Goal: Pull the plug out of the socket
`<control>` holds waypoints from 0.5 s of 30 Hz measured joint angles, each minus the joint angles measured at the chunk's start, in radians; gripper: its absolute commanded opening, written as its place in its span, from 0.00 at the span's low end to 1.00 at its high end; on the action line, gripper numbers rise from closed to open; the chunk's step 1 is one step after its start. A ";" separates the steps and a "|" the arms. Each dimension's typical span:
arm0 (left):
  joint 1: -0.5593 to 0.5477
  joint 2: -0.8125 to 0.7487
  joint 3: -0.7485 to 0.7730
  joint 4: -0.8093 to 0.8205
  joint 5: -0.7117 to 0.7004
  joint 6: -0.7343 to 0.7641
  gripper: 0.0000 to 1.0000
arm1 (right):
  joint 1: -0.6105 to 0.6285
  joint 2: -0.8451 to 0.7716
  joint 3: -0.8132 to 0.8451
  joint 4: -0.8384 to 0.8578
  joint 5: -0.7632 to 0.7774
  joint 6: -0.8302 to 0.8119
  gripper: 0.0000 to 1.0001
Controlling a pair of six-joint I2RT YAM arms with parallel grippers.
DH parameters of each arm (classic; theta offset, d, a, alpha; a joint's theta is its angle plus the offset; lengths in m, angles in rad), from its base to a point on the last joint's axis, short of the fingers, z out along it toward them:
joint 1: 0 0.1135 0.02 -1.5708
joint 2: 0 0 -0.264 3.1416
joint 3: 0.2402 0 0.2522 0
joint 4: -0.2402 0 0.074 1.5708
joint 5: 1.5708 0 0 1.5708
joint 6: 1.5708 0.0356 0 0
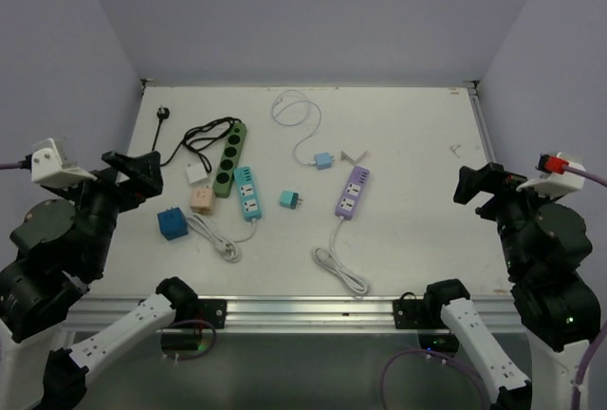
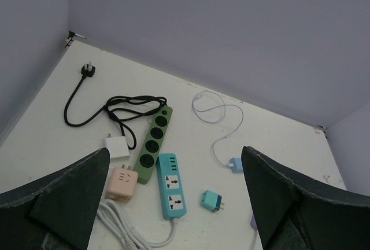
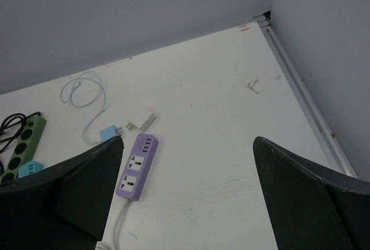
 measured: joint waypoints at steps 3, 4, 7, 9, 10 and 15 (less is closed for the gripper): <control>0.000 -0.052 0.030 -0.048 -0.016 0.017 1.00 | 0.000 -0.061 -0.007 0.008 0.005 -0.014 0.99; 0.000 -0.072 0.033 -0.067 -0.019 0.023 1.00 | 0.001 -0.077 -0.010 0.011 0.008 -0.017 0.99; 0.000 -0.131 0.034 -0.112 -0.032 0.026 1.00 | 0.011 -0.111 -0.018 0.018 0.011 -0.031 0.99; 0.000 -0.167 0.034 -0.134 -0.043 0.027 1.00 | 0.019 -0.123 -0.020 0.021 0.011 -0.040 0.99; 0.000 -0.182 0.034 -0.141 -0.048 0.027 1.00 | 0.022 -0.129 -0.021 0.025 0.009 -0.042 0.99; 0.000 -0.224 0.035 -0.166 -0.076 0.026 1.00 | 0.027 -0.161 -0.032 0.035 0.006 -0.050 0.99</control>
